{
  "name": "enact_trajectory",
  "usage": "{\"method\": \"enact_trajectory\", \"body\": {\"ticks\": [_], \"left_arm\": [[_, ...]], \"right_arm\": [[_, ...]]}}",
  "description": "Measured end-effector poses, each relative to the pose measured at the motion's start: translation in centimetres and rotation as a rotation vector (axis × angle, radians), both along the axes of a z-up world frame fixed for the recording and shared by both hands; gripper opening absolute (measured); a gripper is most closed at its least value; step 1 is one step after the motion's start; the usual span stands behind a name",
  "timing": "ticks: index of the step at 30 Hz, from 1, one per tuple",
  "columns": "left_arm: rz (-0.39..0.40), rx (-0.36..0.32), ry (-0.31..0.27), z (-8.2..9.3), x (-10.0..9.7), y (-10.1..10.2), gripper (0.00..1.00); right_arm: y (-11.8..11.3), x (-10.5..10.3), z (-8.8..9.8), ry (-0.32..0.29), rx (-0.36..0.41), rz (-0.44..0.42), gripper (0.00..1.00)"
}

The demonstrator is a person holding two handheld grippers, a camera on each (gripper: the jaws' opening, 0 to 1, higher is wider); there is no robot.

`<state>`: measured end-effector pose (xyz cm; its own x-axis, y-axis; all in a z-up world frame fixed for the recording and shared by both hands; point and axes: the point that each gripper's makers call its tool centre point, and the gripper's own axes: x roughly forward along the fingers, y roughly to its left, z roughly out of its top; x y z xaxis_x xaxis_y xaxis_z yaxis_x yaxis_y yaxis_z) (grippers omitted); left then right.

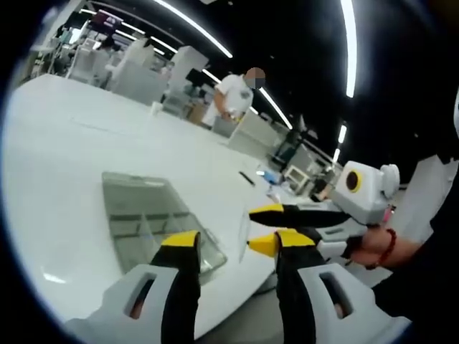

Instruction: Insert the divider into the dual guide fixture by aligning both edges with the guide slots and pushing it downward to the bottom, including one-sided entry, uneven engagement, binding, and posture correction.

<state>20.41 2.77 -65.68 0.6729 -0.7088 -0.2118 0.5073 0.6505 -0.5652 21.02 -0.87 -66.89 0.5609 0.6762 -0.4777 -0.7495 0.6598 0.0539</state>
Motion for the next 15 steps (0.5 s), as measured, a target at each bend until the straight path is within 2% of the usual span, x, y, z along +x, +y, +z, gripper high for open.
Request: {"method": "enact_trajectory", "body": {"ticks": [9, 15], "left_arm": [[0.013, -0.013, 0.006, 0.15, 0.47, 0.05, 0.29], [0.0, 0.003, 0.005, 0.02, 0.49, -0.27, 0.25]], "right_arm": [[0.01, -0.21, 0.0, -0.006, -0.007, 0.003, 0.27], [0.21, -0.29, 0.13, -0.011, -0.001, 0.005, 0.27]]}}
